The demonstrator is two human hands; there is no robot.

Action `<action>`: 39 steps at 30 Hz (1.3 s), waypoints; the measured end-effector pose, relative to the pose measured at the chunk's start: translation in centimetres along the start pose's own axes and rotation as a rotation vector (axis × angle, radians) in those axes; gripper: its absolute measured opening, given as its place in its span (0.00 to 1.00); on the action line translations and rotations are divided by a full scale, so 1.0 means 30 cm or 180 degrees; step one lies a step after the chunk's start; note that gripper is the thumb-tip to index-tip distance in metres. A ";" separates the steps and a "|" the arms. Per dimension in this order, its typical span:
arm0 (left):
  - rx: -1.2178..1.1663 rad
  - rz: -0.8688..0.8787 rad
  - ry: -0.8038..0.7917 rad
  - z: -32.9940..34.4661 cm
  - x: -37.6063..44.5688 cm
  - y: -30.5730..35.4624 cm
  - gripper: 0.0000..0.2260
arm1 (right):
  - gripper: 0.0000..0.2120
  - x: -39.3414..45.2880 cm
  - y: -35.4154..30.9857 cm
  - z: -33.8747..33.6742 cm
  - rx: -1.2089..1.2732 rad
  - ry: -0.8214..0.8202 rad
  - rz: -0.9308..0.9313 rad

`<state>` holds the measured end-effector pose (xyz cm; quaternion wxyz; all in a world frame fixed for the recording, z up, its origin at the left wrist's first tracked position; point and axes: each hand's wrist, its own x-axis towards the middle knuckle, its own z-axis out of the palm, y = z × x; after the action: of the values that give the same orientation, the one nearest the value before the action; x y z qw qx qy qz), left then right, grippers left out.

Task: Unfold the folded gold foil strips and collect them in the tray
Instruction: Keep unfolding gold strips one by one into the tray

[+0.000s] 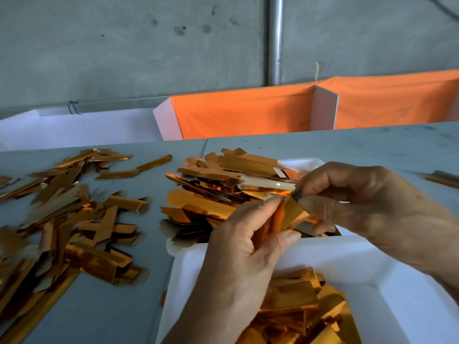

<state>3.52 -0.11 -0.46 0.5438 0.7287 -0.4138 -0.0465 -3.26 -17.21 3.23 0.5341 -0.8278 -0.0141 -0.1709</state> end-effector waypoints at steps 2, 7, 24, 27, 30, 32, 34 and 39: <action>-0.0019 0.0001 0.0055 -0.002 0.000 -0.002 0.17 | 0.08 -0.003 -0.006 -0.005 0.0028 -0.0232 -0.0149; 0.0072 0.0110 0.0090 -0.002 -0.001 0.002 0.16 | 0.04 -0.004 0.001 -0.026 -0.0174 -0.0441 -0.0255; 0.0451 0.0215 0.0027 -0.003 -0.002 0.001 0.21 | 0.08 -0.001 -0.010 -0.012 0.0121 -0.0093 0.0232; 0.0473 0.0241 -0.0019 -0.001 -0.003 0.006 0.21 | 0.12 0.003 -0.008 -0.005 -0.0029 -0.0095 0.0242; 0.0483 0.0257 -0.0004 -0.001 -0.002 0.010 0.21 | 0.07 0.003 -0.010 -0.011 0.0128 -0.0230 0.0228; 0.0435 0.0268 0.0034 -0.004 -0.001 0.011 0.21 | 0.08 0.000 -0.004 -0.022 0.0677 -0.0455 0.0302; 0.0386 0.0273 0.0048 -0.008 -0.002 0.012 0.20 | 0.13 0.004 0.007 -0.030 0.1355 -0.0624 0.0490; 0.0469 0.0354 0.0014 -0.007 -0.002 0.015 0.21 | 0.17 0.011 0.031 -0.040 0.2081 -0.0992 0.0723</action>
<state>3.34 0.07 -0.03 0.4913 0.7427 -0.4547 0.0160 -3.09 -18.72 2.95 0.7770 -0.6261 -0.0571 0.0309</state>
